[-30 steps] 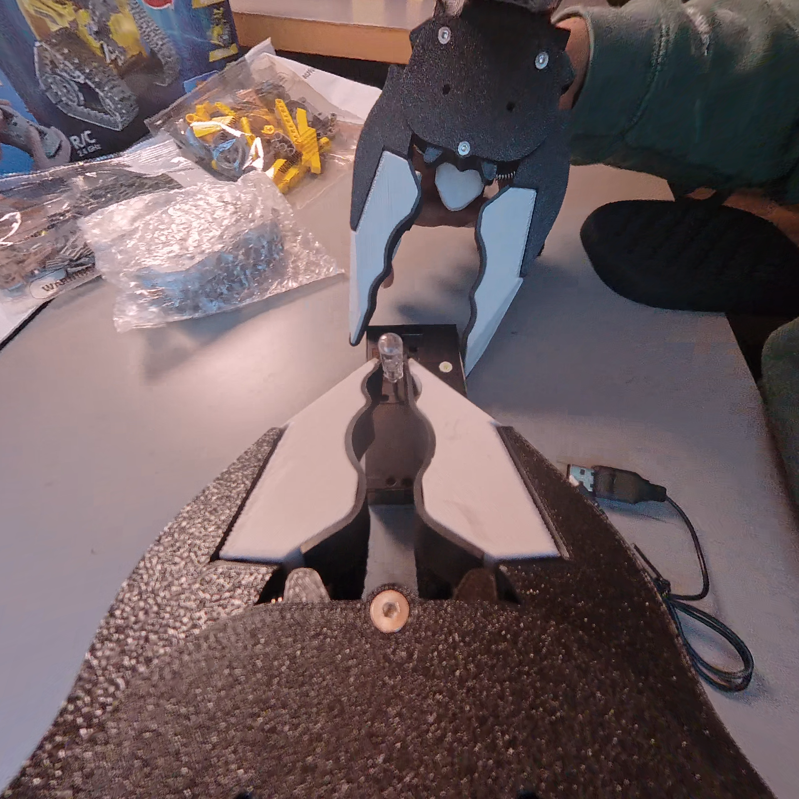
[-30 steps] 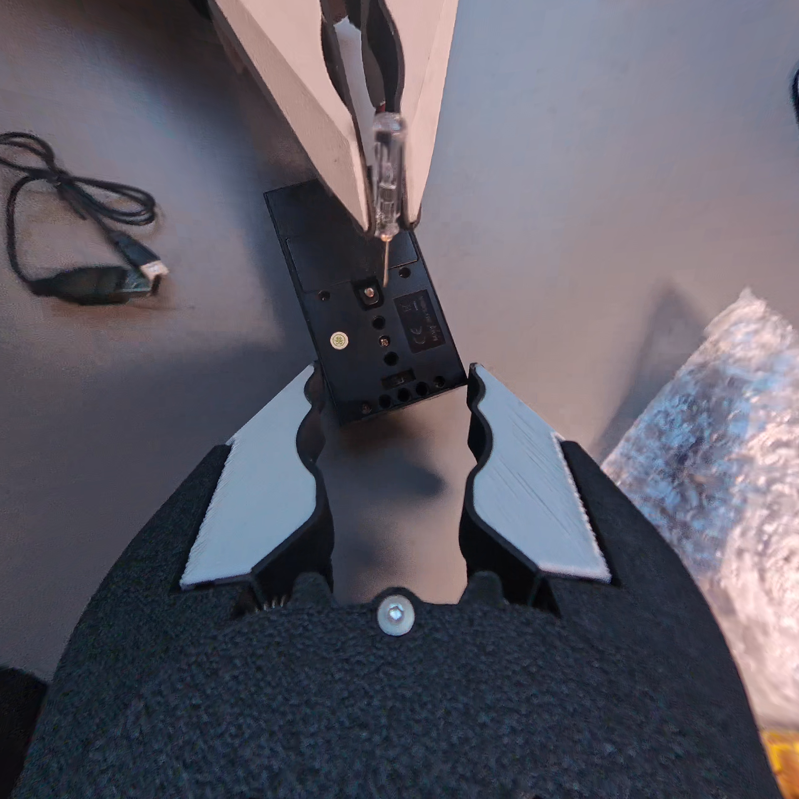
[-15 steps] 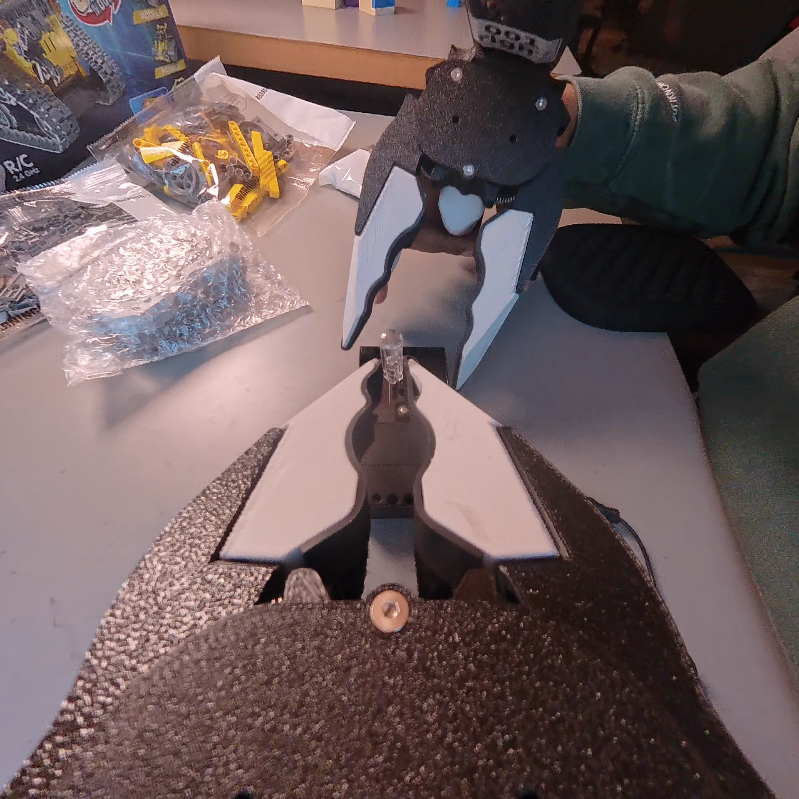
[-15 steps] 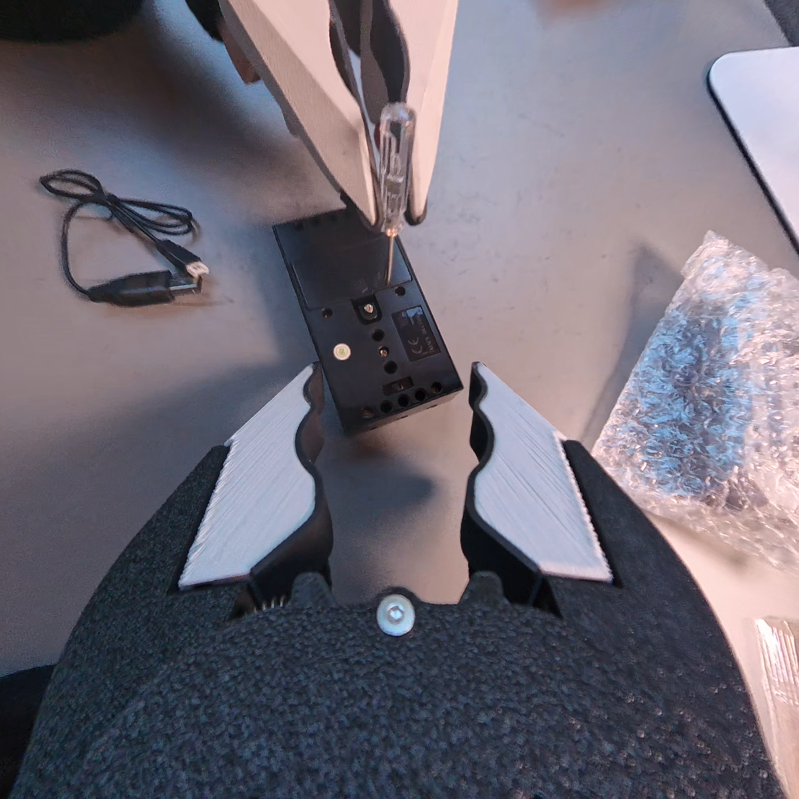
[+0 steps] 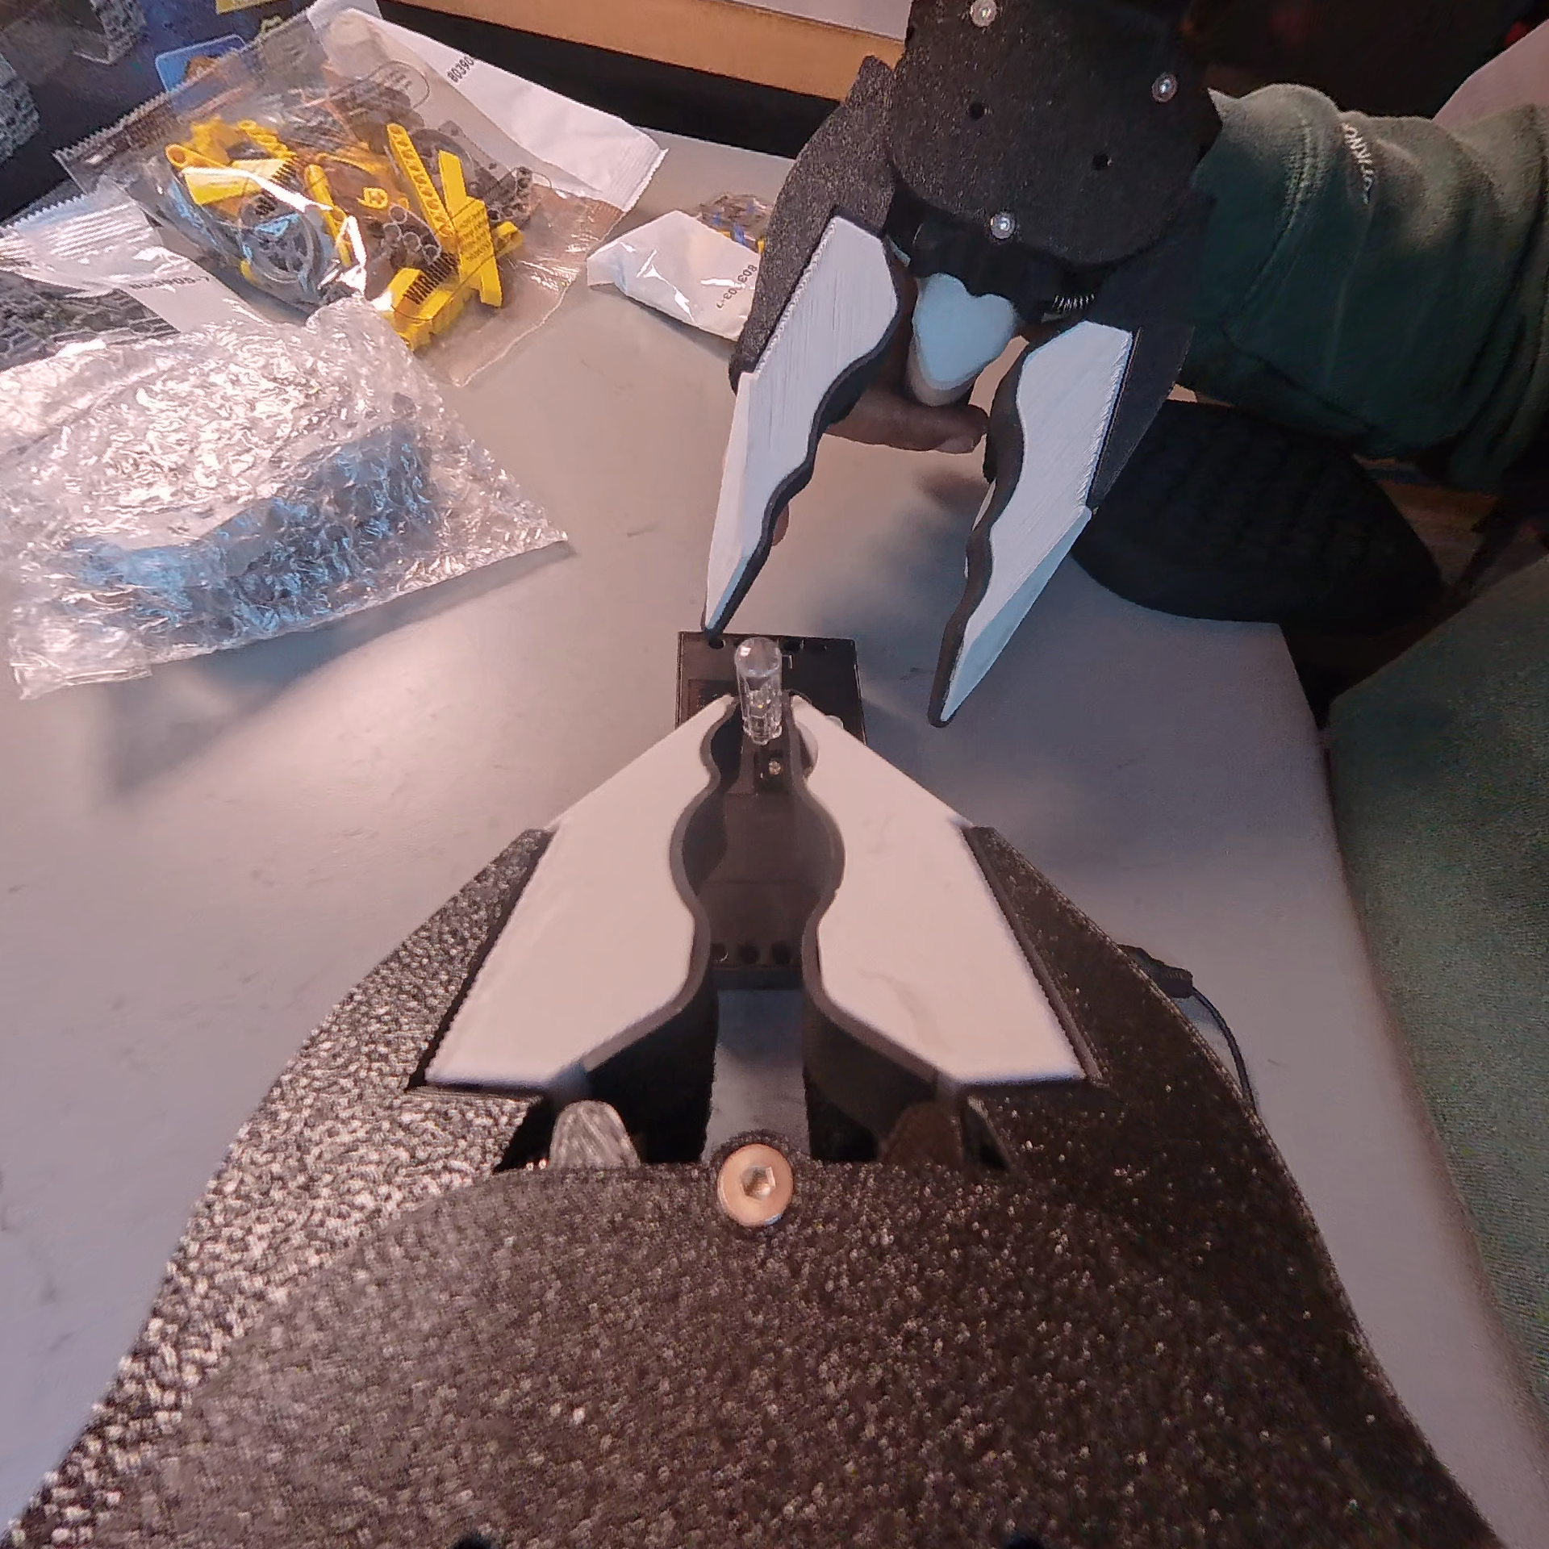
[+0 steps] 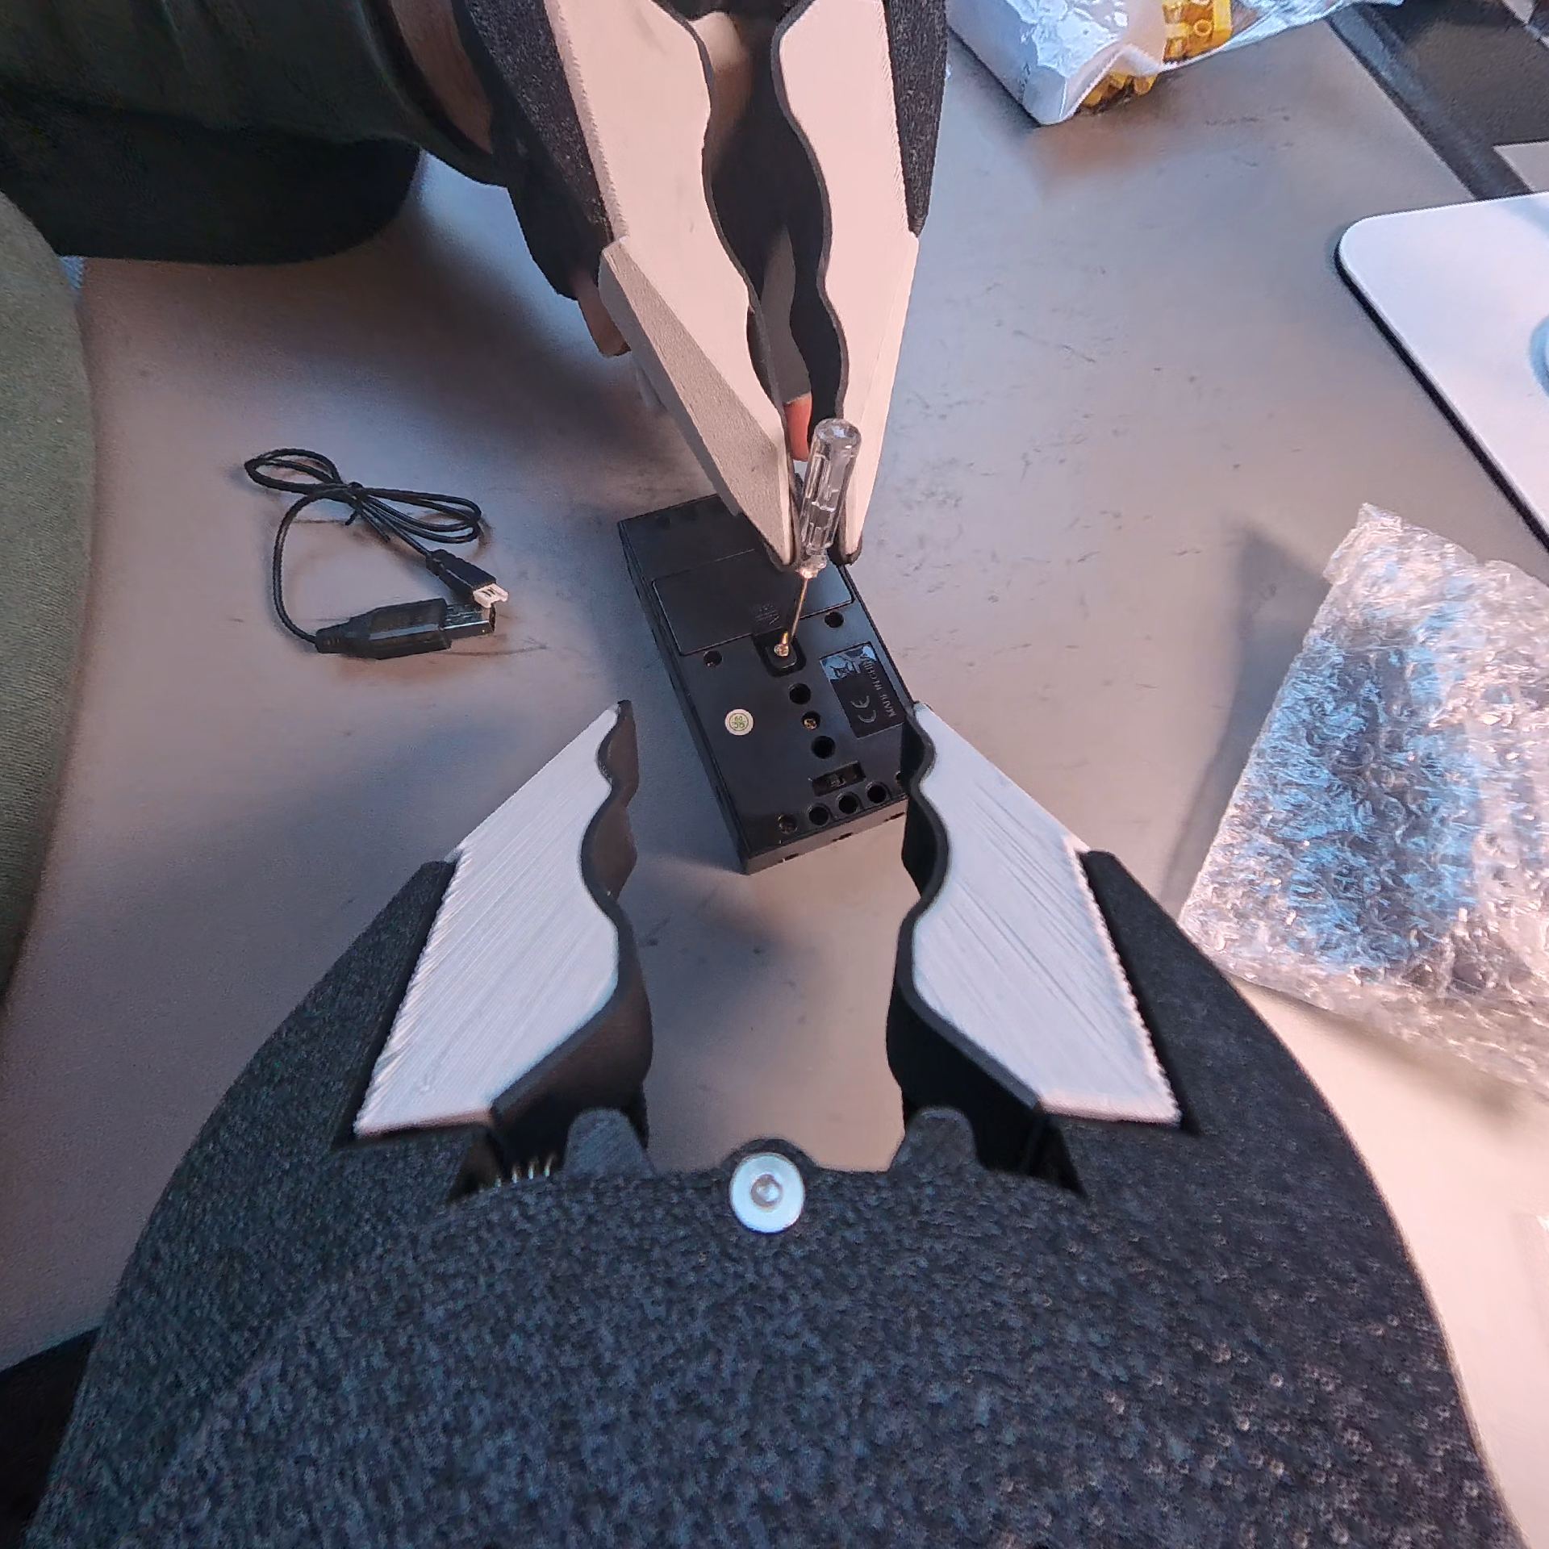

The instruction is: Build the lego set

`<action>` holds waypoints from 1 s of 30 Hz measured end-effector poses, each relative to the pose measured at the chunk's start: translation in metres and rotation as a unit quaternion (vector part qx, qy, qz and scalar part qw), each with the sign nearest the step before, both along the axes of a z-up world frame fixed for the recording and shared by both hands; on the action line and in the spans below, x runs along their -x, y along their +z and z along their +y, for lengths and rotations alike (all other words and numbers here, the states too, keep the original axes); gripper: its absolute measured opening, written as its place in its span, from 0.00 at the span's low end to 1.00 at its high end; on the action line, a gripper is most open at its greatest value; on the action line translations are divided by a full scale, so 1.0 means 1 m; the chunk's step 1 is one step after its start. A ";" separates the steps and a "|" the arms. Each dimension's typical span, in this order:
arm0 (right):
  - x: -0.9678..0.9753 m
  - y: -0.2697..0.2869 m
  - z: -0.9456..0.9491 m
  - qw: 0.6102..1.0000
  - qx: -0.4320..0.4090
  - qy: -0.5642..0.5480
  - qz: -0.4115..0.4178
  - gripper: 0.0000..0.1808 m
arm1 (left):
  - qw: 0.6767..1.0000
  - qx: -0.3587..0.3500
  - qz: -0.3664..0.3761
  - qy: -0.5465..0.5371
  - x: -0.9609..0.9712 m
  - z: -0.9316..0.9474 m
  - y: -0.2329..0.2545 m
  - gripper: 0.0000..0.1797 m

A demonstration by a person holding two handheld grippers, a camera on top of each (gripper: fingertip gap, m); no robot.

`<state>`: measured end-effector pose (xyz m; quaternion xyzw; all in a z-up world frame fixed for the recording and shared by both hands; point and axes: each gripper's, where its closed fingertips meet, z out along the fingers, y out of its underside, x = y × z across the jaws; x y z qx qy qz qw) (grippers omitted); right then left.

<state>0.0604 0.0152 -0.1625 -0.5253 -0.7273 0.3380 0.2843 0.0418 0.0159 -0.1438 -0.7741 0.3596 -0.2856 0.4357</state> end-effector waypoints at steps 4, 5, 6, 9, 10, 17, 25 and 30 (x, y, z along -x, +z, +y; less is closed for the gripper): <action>0.000 0.000 -0.002 1.000 0.001 0.001 0.002 0.34 | 1.000 -0.002 0.002 -0.003 -0.002 -0.001 -0.001 0.05; 0.000 0.001 -0.002 1.000 0.002 0.001 0.003 0.34 | 1.000 -0.003 0.002 -0.004 -0.002 -0.001 0.000 0.04; 0.000 0.001 -0.002 1.000 0.002 0.001 0.004 0.34 | 1.000 -0.005 0.001 -0.004 -0.002 0.000 0.000 0.04; 0.000 0.002 -0.003 1.000 0.004 0.000 0.007 0.33 | 1.000 -0.010 -0.004 -0.006 -0.003 -0.001 0.004 0.04; 0.000 0.002 -0.003 1.000 0.005 0.000 0.007 0.33 | 1.000 -0.011 -0.002 -0.007 -0.004 -0.001 0.004 0.04; 0.000 0.002 -0.004 1.000 0.008 0.000 0.009 0.33 | 1.000 -0.010 0.008 -0.012 -0.006 -0.003 -0.001 0.04; -0.001 0.004 -0.004 1.000 0.010 0.001 0.012 0.33 | 1.000 -0.015 0.008 -0.011 -0.005 -0.003 0.002 0.04; -0.001 0.004 -0.004 1.000 0.010 0.001 0.013 0.32 | 1.000 -0.015 0.010 -0.011 -0.005 -0.003 0.001 0.04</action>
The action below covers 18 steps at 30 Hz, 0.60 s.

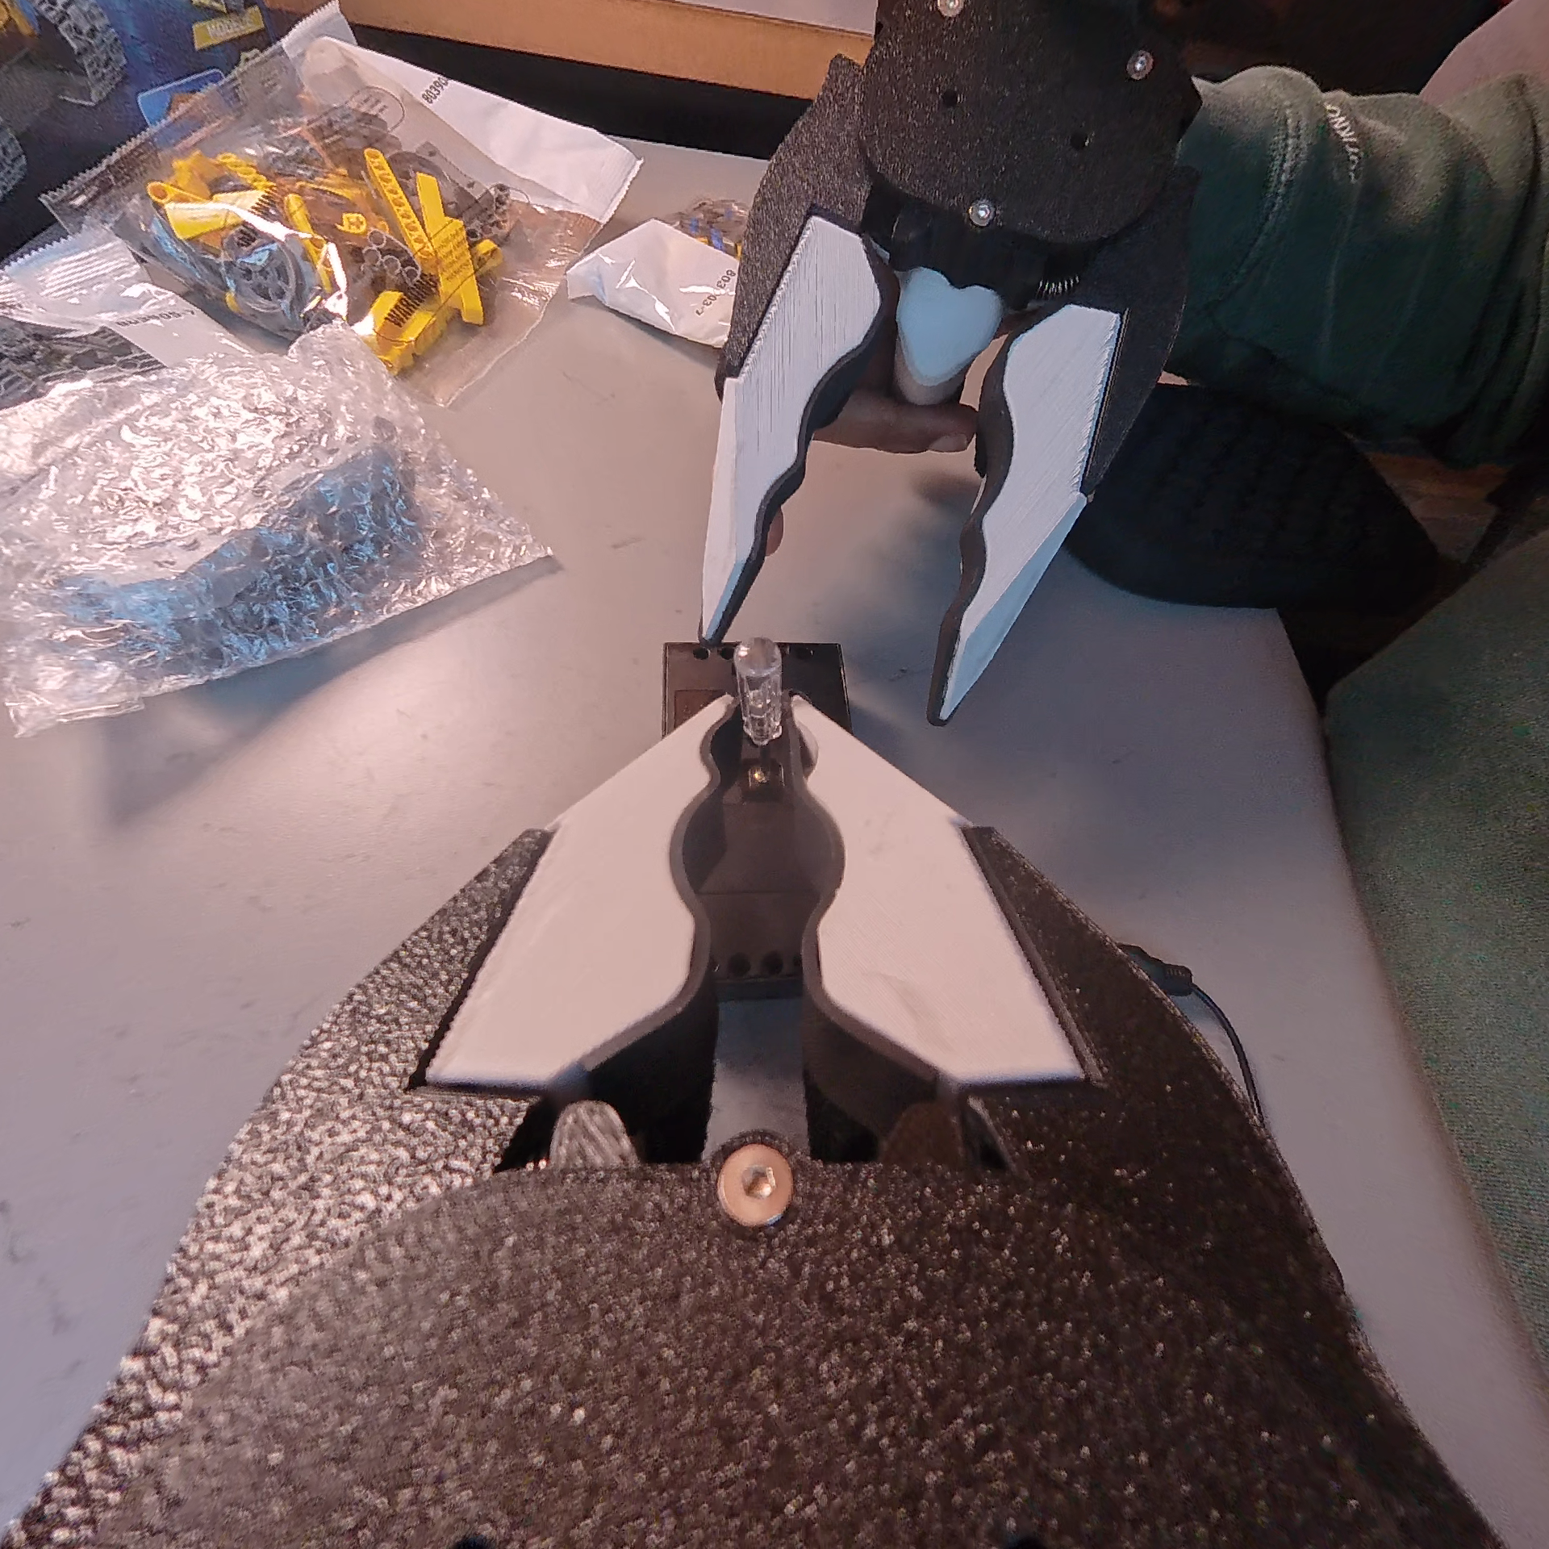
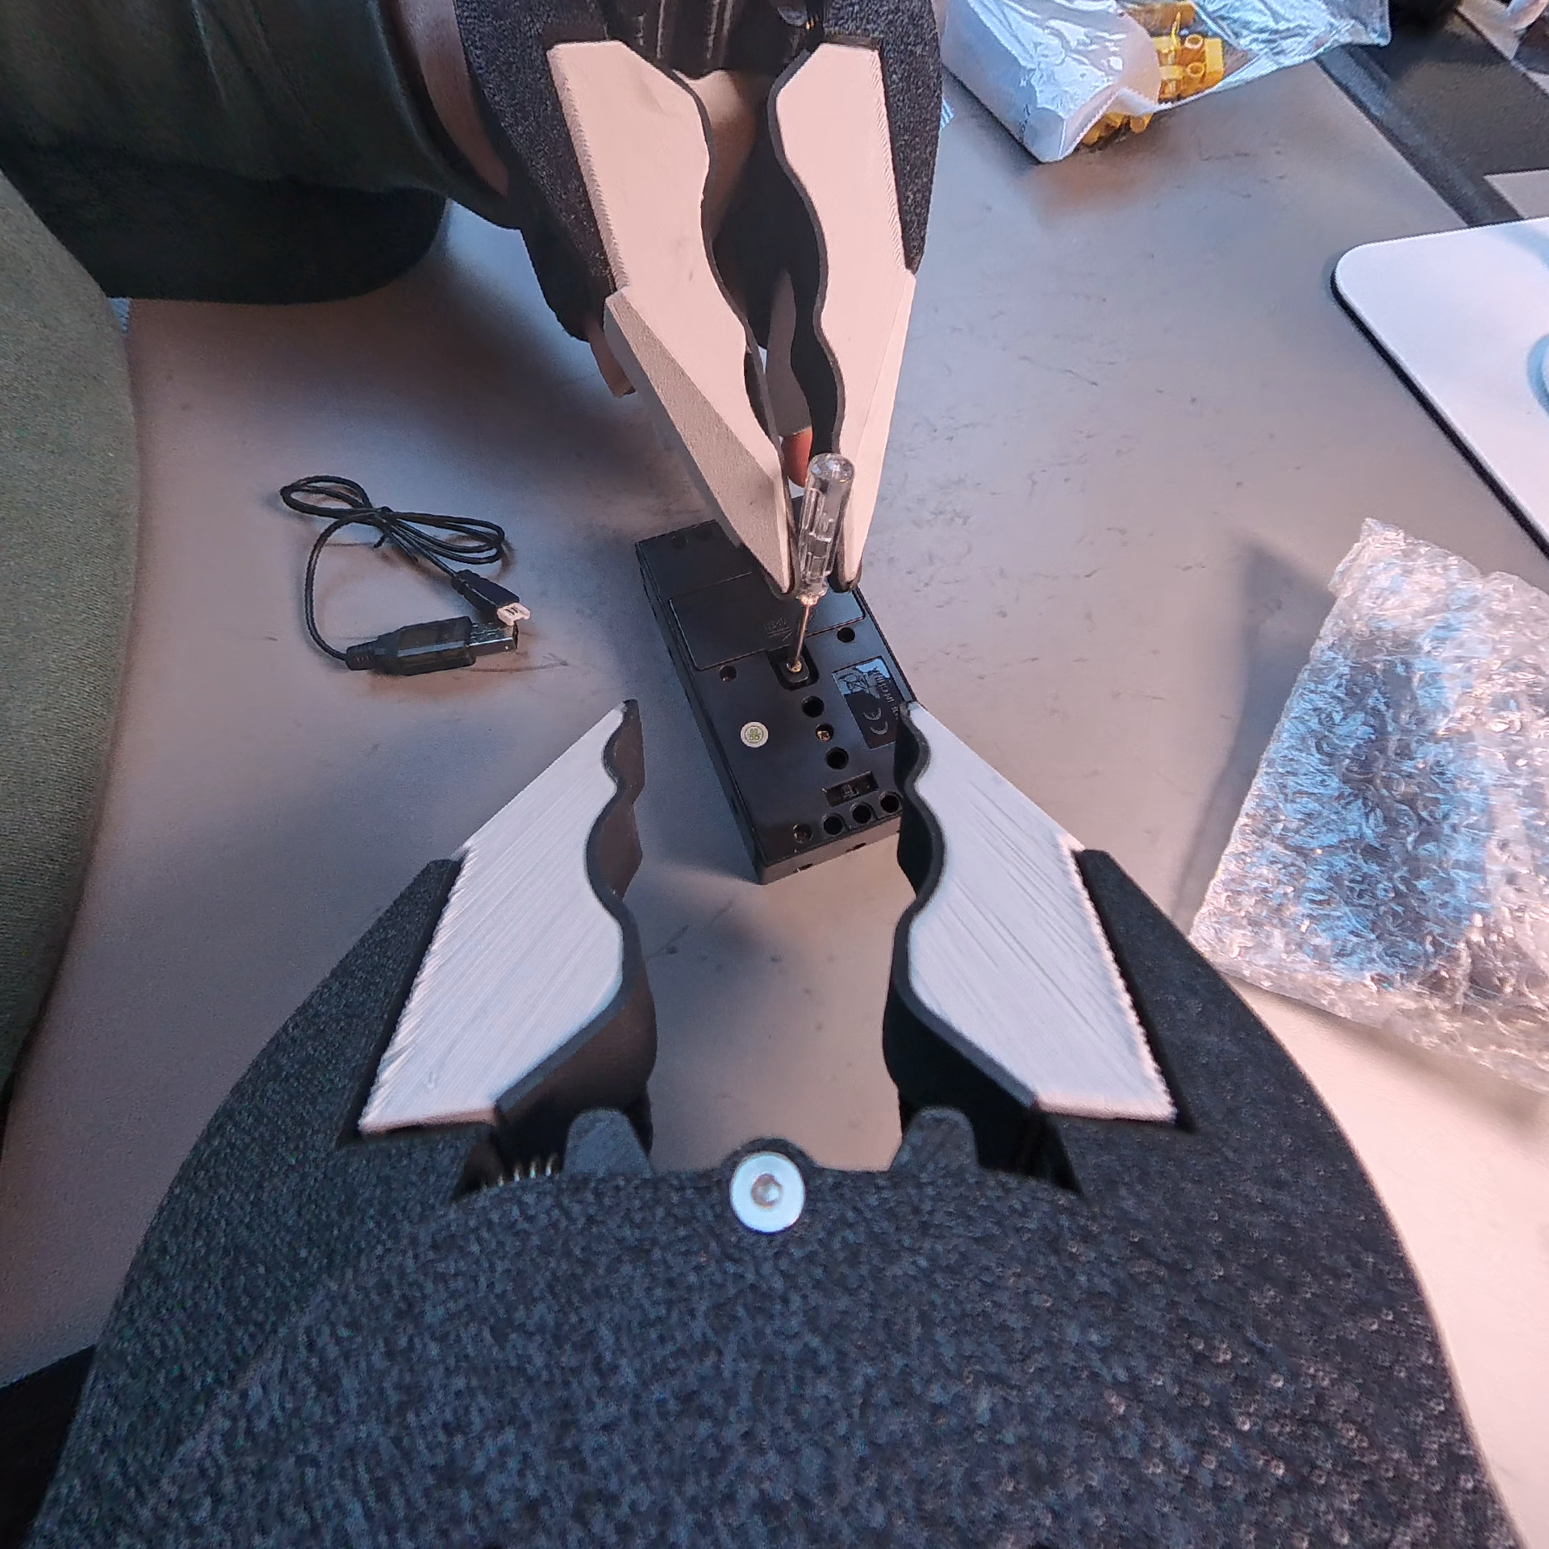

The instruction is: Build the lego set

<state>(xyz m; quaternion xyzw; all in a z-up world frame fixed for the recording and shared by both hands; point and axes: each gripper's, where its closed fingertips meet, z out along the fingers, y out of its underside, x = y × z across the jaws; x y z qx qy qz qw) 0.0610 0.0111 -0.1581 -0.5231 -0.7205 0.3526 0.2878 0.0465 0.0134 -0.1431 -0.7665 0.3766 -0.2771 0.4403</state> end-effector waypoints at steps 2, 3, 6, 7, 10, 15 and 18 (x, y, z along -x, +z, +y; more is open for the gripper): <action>0.000 0.000 0.000 1.000 0.000 0.000 -0.001 0.32 | 1.000 -0.001 0.004 0.001 0.001 0.000 -0.001 0.04; 0.000 0.000 -0.001 1.000 0.001 0.001 0.000 0.32 | 1.000 -0.002 0.007 0.001 0.001 0.000 -0.002 0.04; 0.000 0.001 -0.001 1.000 0.001 0.001 0.000 0.32 | 1.000 -0.003 0.010 -0.002 0.001 0.000 -0.001 0.04; 0.000 0.001 -0.001 1.000 0.001 0.001 0.001 0.32 | 1.000 -0.004 0.011 -0.002 0.001 0.000 -0.002 0.04; 0.001 0.005 -0.001 1.000 0.001 -0.002 0.008 0.31 | 1.000 -0.005 0.011 -0.001 0.001 0.000 -0.002 0.04; 0.011 0.032 0.006 0.996 0.035 -0.073 0.047 0.20 | 1.000 -0.020 0.022 -0.001 -0.001 0.000 -0.002 0.04; 0.017 0.038 0.015 0.976 0.117 -0.168 0.066 0.17 | 0.999 -0.029 0.026 0.000 -0.003 0.001 -0.002 0.04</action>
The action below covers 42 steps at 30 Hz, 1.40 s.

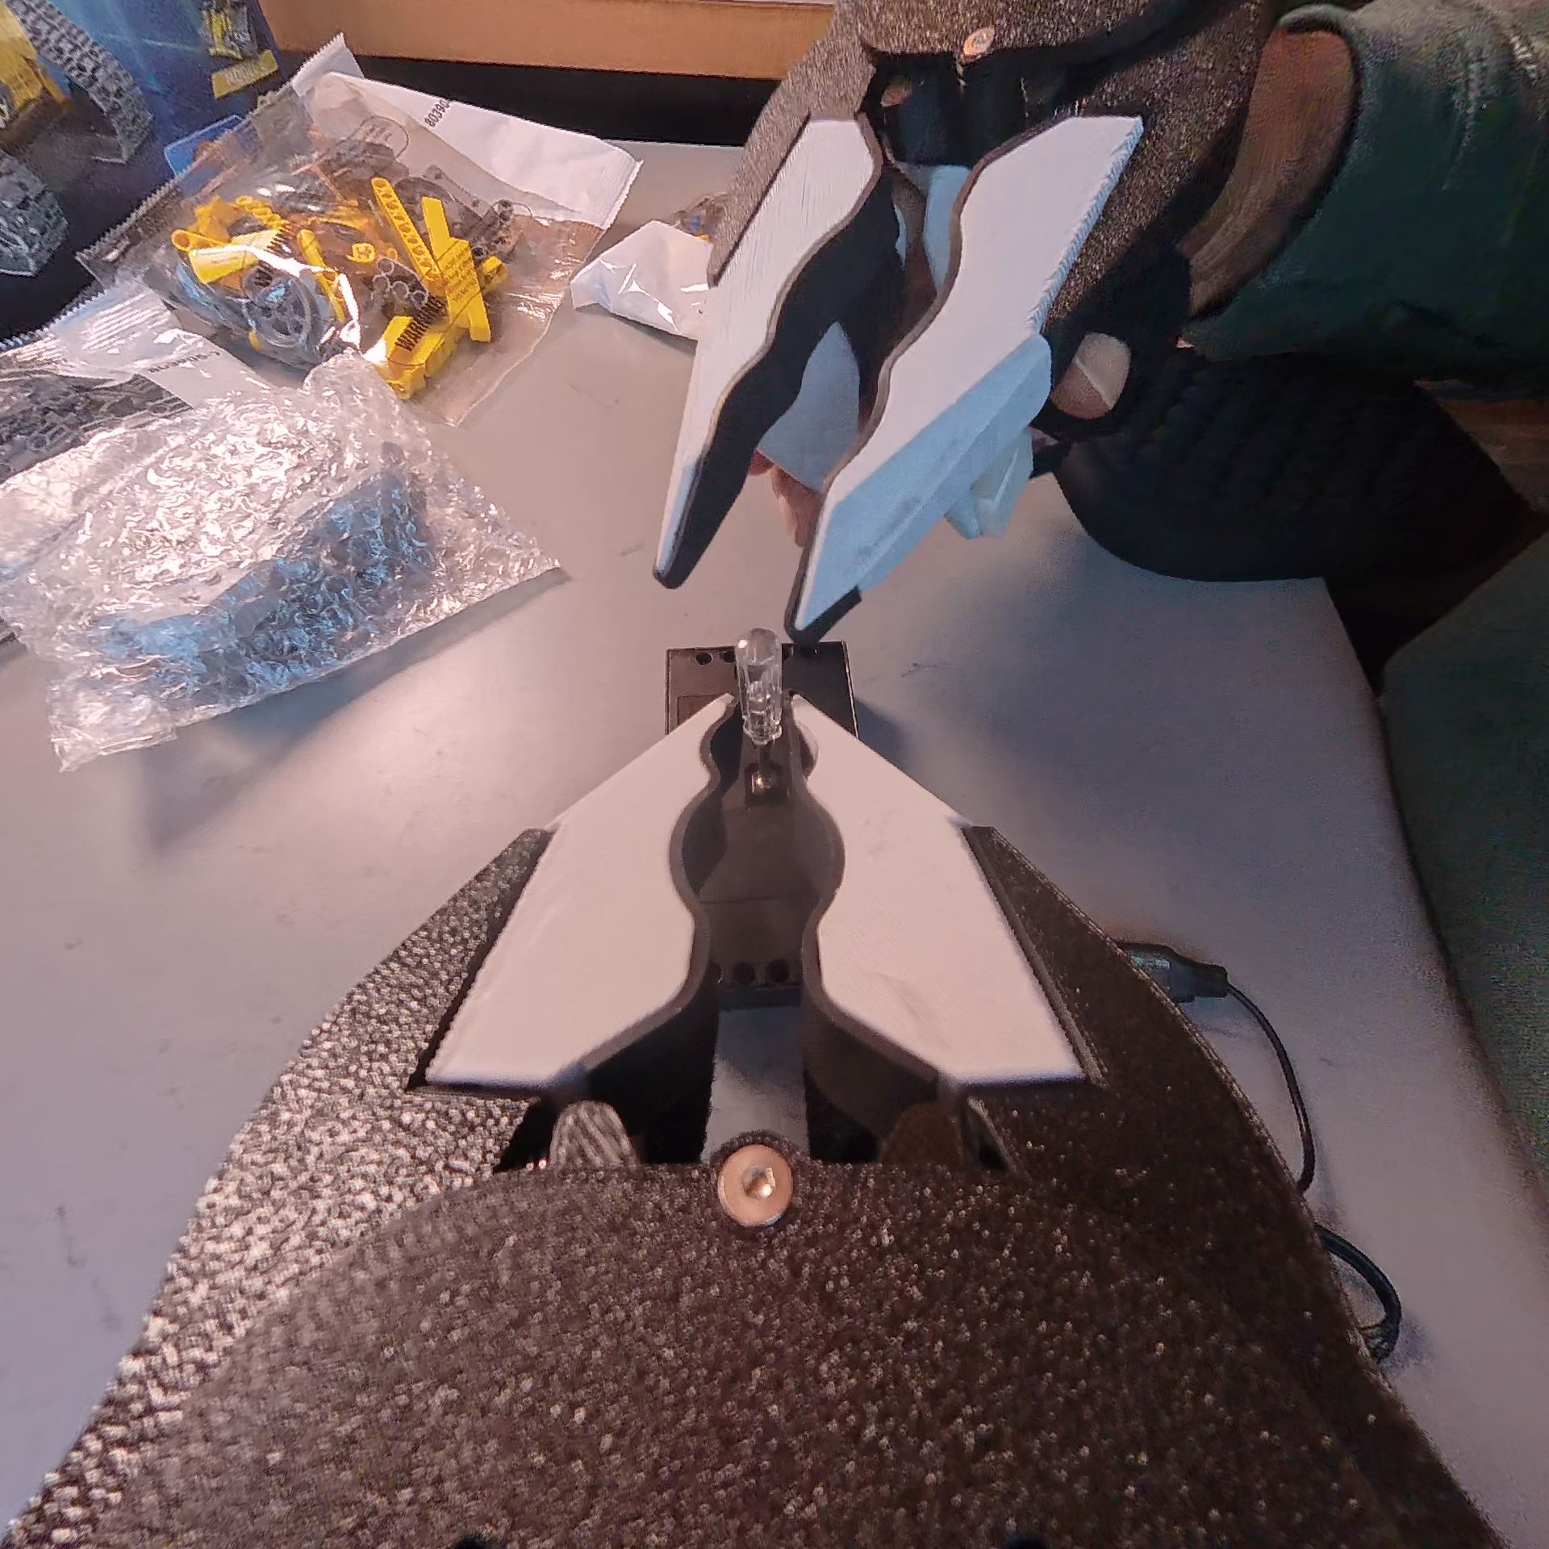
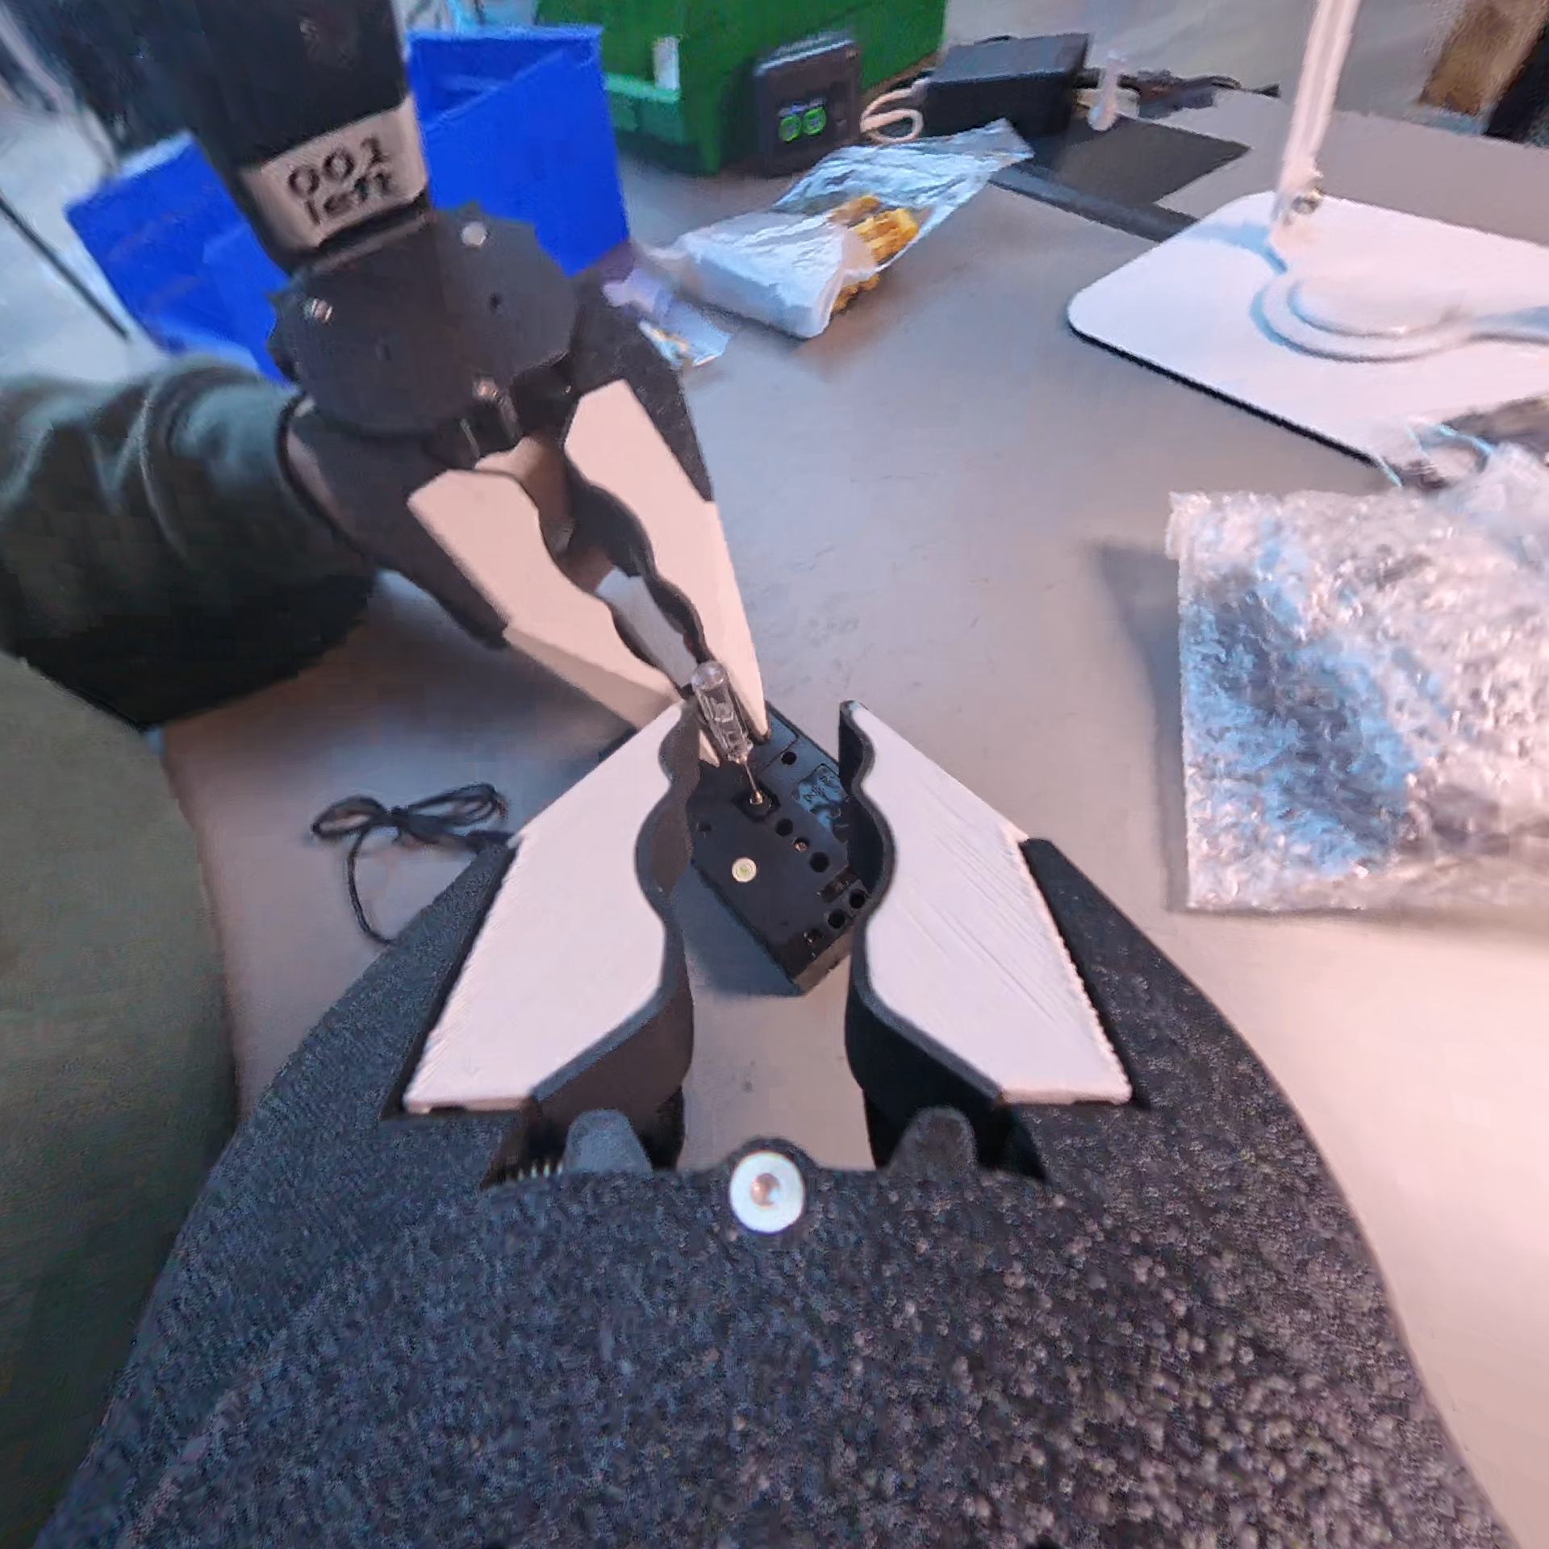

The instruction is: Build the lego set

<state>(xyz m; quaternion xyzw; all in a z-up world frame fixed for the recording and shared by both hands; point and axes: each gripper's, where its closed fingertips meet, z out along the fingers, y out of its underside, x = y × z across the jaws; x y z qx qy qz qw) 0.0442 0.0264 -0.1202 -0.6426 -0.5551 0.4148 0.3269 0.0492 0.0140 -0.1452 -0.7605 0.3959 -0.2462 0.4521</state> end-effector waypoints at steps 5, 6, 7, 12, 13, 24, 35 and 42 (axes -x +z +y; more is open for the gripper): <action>0.006 -0.002 -0.010 0.997 0.036 -0.054 0.041 0.15 | 1.000 -0.006 0.000 0.003 0.000 0.000 0.000 0.04; 0.008 -0.001 -0.011 0.996 0.033 -0.060 0.048 0.13 | 1.000 -0.006 0.000 0.003 0.000 0.000 0.000 0.05; 0.009 -0.001 -0.010 0.996 0.027 -0.065 0.051 0.10 | 1.000 -0.007 0.000 0.002 -0.001 0.000 0.000 0.04; 0.013 -0.002 -0.010 0.999 -0.037 0.015 0.025 0.04 | 1.000 -0.008 -0.001 0.008 0.001 0.003 0.000 0.05; 0.014 -0.003 -0.010 0.998 -0.043 0.054 0.015 0.03 | 1.000 -0.009 0.000 0.006 0.001 0.002 -0.001 0.04; 0.008 -0.004 -0.019 0.914 -0.049 0.396 -0.075 0.04 | 0.999 -0.006 -0.022 -0.042 -0.003 -0.003 -0.002 0.06; 0.013 0.006 -0.018 0.979 -0.049 0.199 0.007 0.13 | 1.000 -0.018 0.002 0.000 -0.003 0.002 -0.004 0.03; 0.015 -0.002 -0.010 0.999 -0.022 0.025 0.031 0.04 | 1.000 -0.011 0.001 0.020 -0.003 0.005 -0.004 0.04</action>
